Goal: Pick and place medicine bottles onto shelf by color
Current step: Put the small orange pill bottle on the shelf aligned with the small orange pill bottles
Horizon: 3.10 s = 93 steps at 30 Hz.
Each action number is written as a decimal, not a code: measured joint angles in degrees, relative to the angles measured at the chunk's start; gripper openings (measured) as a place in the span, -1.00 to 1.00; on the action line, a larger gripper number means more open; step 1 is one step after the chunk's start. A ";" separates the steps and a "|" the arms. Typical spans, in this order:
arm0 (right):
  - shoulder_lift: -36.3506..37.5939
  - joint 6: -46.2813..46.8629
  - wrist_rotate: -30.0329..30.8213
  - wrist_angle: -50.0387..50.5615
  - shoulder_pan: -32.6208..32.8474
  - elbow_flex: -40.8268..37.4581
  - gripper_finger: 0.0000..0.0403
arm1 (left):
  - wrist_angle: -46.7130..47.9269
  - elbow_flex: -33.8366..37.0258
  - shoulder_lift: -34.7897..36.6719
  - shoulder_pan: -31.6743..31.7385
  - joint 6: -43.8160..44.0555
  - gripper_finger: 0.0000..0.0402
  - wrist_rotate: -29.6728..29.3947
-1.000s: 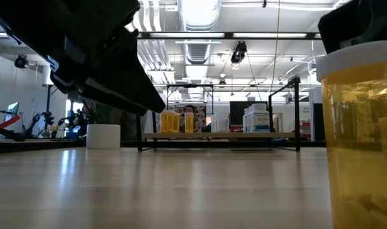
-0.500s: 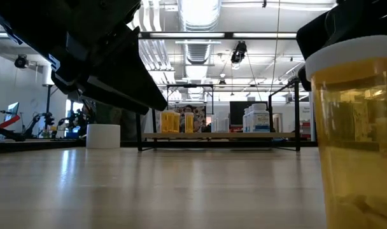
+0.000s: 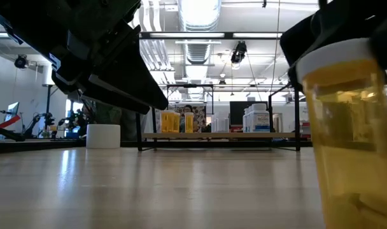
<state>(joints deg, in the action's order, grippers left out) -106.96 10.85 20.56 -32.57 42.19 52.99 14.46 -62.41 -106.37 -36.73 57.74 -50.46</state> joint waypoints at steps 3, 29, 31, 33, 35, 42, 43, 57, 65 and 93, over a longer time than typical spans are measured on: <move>0.00 -1.41 -0.01 -1.12 -0.06 0.00 -0.28 | 0.00 0.00 0.00 0.00 0.01 0.19 0.00; 0.11 -3.46 -3.17 -0.68 -0.24 0.00 -0.13 | -0.10 0.03 0.00 0.00 -0.06 0.19 0.01; 0.13 -3.45 -3.28 -0.71 -0.33 0.00 -0.08 | -0.09 0.03 0.00 0.00 -0.07 0.19 0.02; 0.14 -3.47 -4.37 -0.69 -0.63 0.00 -0.06 | -0.09 0.03 0.00 0.10 -0.09 0.19 0.02; 0.08 -3.43 -5.57 -0.84 -1.02 0.00 -0.05 | -0.10 0.02 0.00 0.27 -0.09 0.19 0.02; -1.92 -4.48 -6.21 -2.74 -1.93 -0.02 -0.14 | -0.52 0.04 0.00 0.50 -0.09 0.19 0.02; -2.00 -4.58 -6.23 -2.86 -1.99 -0.02 -0.16 | -0.52 0.04 0.00 0.50 -0.11 0.19 0.02; 0.89 -5.25 -4.56 -0.34 -2.47 -0.02 -0.55 | 4.34 0.08 0.64 -0.22 0.77 0.19 0.14; 12.91 -12.54 6.82 11.71 -10.66 -0.02 -0.55 | 17.08 0.68 2.23 -1.64 14.10 0.19 0.04; -0.52 -13.23 -10.00 16.58 -59.14 14.67 -0.55 | 11.40 4.87 2.10 -1.62 17.98 0.19 -1.97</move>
<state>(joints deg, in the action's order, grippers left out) -107.48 -2.38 10.56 -15.98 -16.96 67.66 25.86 -57.54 -104.27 -38.35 75.72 -52.42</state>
